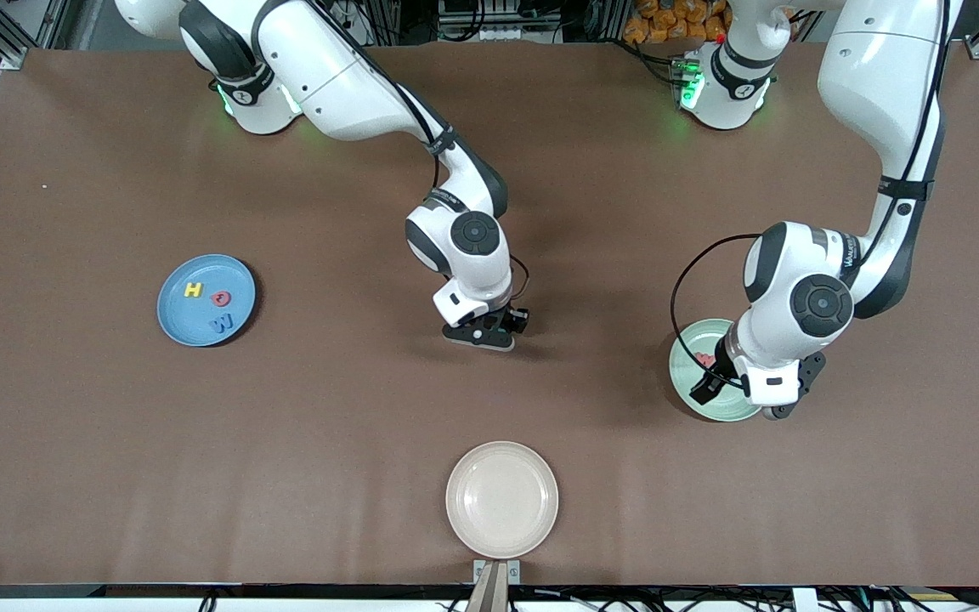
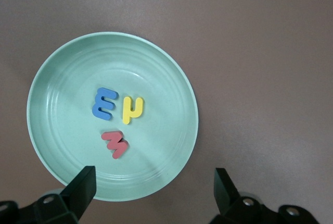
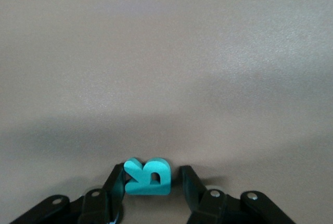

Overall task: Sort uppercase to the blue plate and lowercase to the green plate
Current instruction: 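Lift the teal b with the right gripper above the table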

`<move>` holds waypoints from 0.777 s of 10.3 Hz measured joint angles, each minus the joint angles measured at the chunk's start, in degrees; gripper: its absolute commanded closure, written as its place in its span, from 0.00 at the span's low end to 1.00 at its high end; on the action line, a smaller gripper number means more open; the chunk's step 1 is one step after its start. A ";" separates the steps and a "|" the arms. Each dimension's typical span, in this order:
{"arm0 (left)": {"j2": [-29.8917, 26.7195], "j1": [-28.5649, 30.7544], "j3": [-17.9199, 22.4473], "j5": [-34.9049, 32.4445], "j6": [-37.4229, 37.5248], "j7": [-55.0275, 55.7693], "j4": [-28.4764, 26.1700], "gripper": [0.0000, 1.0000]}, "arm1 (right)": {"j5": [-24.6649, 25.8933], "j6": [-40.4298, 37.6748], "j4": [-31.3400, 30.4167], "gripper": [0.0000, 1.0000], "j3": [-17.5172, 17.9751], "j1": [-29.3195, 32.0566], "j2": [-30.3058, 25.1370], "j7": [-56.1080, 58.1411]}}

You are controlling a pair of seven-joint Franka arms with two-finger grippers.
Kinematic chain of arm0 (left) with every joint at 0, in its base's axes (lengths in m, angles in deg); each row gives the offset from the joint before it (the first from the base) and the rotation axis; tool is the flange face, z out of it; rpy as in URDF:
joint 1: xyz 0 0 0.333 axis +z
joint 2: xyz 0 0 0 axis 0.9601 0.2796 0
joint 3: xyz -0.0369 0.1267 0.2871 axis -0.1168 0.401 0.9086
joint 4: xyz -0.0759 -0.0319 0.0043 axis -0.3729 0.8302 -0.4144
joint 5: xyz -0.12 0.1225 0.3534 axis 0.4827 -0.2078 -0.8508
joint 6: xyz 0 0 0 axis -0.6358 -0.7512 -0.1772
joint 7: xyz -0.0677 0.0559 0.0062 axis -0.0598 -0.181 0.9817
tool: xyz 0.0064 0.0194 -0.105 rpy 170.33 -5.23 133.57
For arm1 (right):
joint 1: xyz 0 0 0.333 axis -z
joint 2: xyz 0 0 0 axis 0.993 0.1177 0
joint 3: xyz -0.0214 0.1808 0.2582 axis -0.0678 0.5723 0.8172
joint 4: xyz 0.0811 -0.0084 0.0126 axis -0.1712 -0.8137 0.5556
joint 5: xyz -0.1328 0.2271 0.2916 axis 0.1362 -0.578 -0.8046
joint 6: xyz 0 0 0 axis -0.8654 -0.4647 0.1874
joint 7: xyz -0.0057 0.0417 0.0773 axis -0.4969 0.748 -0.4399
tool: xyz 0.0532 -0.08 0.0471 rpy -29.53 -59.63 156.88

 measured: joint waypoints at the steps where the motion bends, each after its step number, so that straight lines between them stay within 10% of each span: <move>1: 0.00 0.00 0.00 0.00 0.01 0.00 0.00 0.00 | 0.00 0.10 0.03 0.57 0.01 0.00 0.00 0.03; 8: -0.01 -0.14 -0.32 1.53 0.00 0.00 0.40 0.00 | -0.02 0.04 0.38 0.63 0.05 -0.04 -0.13 0.30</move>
